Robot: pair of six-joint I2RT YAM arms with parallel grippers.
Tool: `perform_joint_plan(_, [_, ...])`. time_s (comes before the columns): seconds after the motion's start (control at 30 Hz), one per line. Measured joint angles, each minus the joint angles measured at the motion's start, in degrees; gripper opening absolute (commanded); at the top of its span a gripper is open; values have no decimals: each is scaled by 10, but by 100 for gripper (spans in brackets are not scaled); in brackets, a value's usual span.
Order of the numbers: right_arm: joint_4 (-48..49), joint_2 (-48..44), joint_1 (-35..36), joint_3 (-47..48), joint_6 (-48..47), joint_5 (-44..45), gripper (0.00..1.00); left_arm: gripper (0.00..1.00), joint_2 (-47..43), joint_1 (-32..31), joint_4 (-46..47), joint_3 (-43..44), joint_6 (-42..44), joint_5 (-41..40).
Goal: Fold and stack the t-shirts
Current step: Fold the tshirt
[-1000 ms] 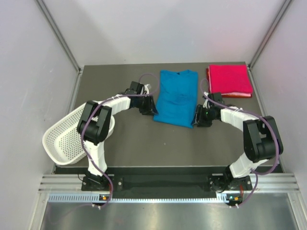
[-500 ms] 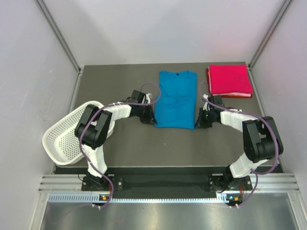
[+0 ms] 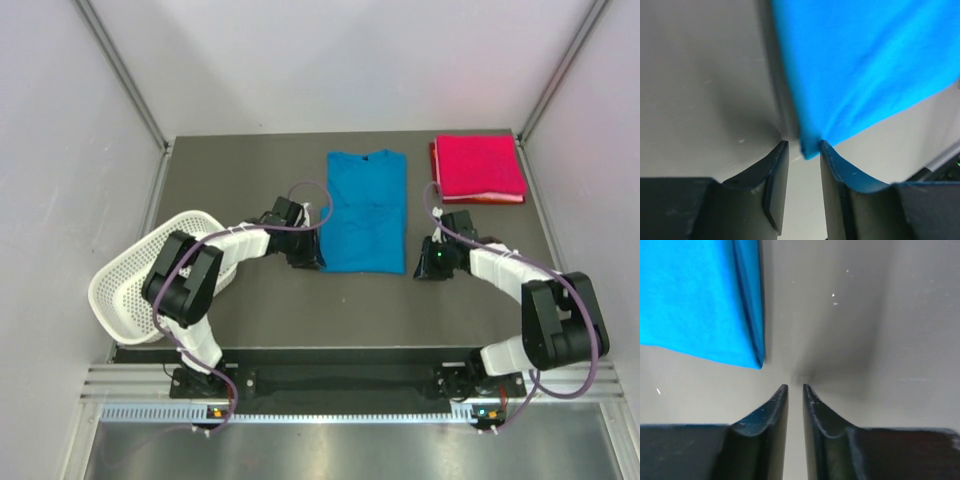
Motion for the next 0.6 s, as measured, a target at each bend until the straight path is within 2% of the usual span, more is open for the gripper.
perform_joint_plan(0.1, [-11,-19,0,3,-7,-5,37,38,1,0,-31,17,0,-26])
perform_joint_plan(0.2, [-18,-16,0,28,-14,-19,42,38,16,5,-58,72,4,-47])
perform_joint_plan(0.43, [-12,38,0,106,-37,-54,46,38,100,26,-64,225,18,-45])
perform_joint_plan(0.6, [-6,76,0,122,-46,-69,46,37,167,37,-79,284,26,-45])
